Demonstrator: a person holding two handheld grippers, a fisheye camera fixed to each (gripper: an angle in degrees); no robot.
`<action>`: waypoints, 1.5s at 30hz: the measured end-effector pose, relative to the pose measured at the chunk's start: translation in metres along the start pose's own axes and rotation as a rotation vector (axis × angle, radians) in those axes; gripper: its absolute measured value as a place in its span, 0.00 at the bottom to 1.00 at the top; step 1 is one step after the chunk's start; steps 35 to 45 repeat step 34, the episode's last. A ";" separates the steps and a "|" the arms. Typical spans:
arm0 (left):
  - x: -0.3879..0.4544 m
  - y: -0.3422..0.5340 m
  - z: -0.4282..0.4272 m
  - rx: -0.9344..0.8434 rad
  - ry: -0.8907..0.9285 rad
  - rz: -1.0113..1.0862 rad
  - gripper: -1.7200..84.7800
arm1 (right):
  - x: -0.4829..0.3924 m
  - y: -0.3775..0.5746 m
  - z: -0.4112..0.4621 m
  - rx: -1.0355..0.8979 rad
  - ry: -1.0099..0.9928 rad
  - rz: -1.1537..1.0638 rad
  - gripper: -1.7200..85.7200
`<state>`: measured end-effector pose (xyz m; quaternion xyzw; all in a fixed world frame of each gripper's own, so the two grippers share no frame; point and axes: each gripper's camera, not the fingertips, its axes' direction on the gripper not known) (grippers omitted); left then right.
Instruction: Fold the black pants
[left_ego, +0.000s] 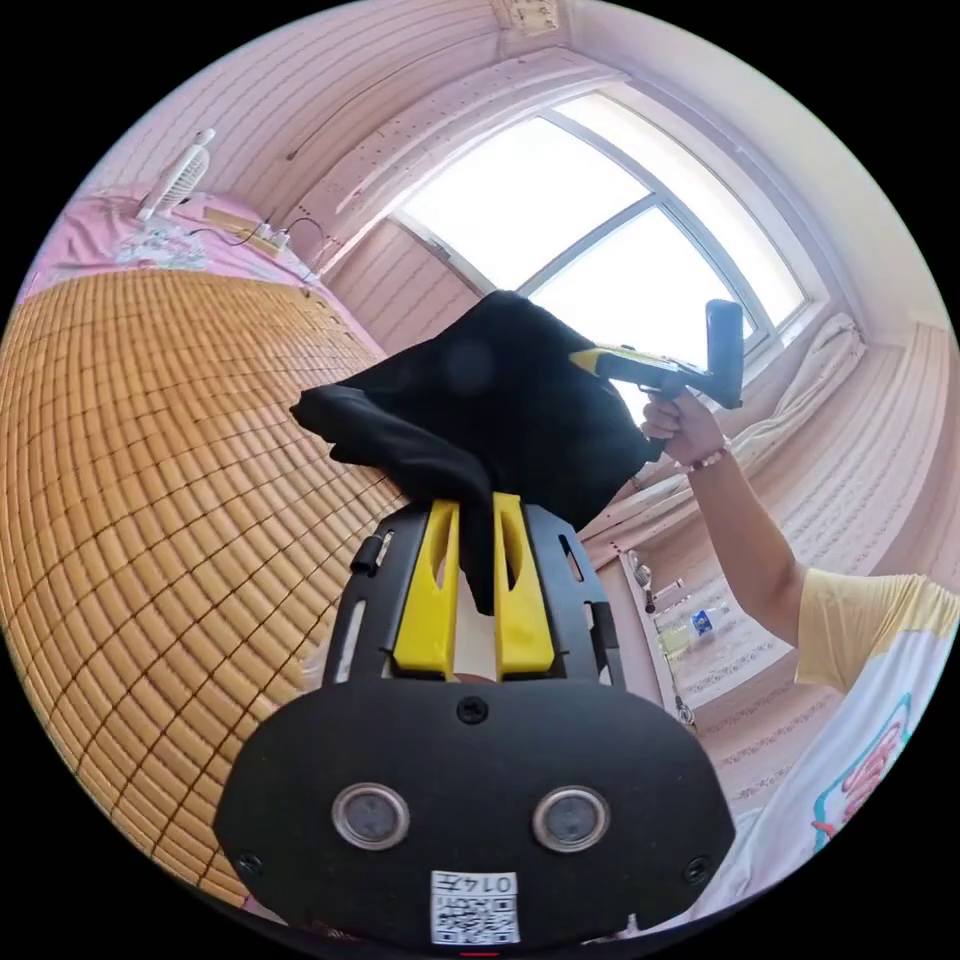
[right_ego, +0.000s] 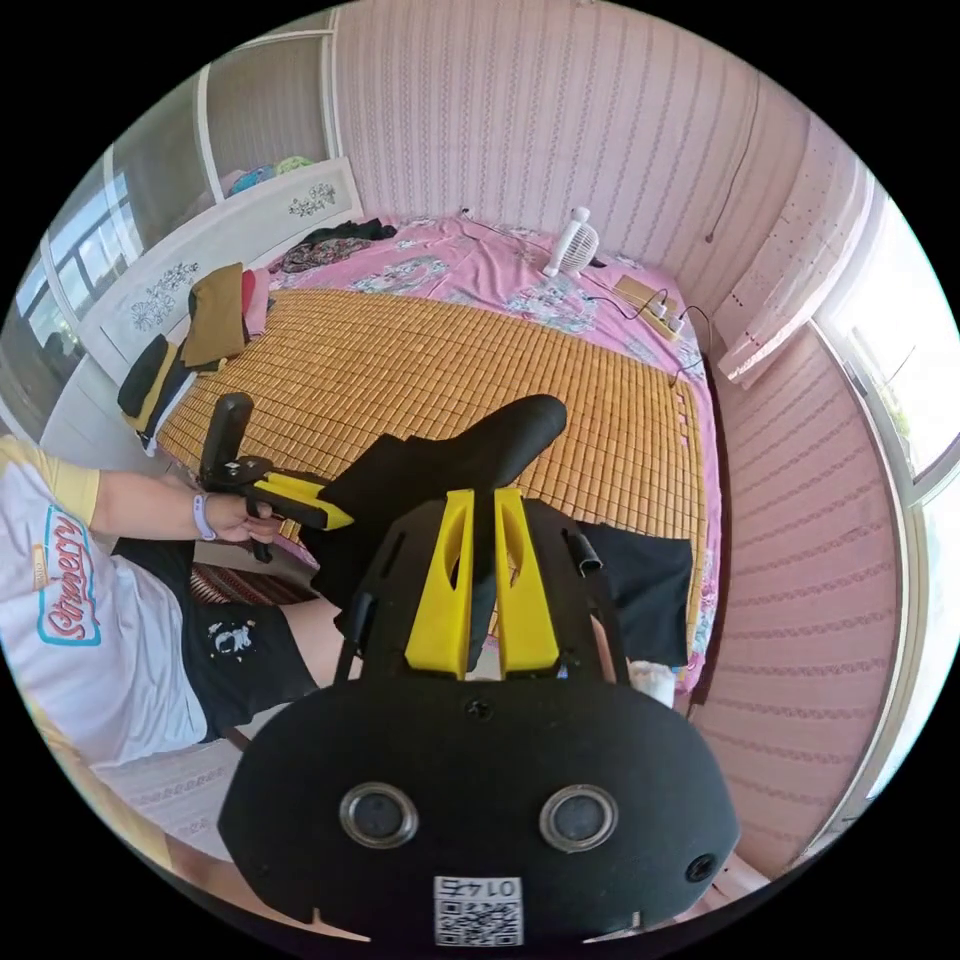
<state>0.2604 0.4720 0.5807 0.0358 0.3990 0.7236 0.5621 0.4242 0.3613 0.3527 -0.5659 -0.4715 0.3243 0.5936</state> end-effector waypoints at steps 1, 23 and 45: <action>0.015 -0.014 0.019 0.002 0.013 0.041 0.10 | 0.031 0.006 -0.010 -0.024 0.037 0.020 0.06; 0.060 0.270 -0.269 0.048 -0.611 -0.078 0.02 | -0.156 0.302 0.130 0.096 0.059 0.647 0.06; 0.156 0.467 -0.453 0.559 -1.089 -0.199 0.01 | -0.366 0.037 0.153 0.165 -0.115 -0.200 0.02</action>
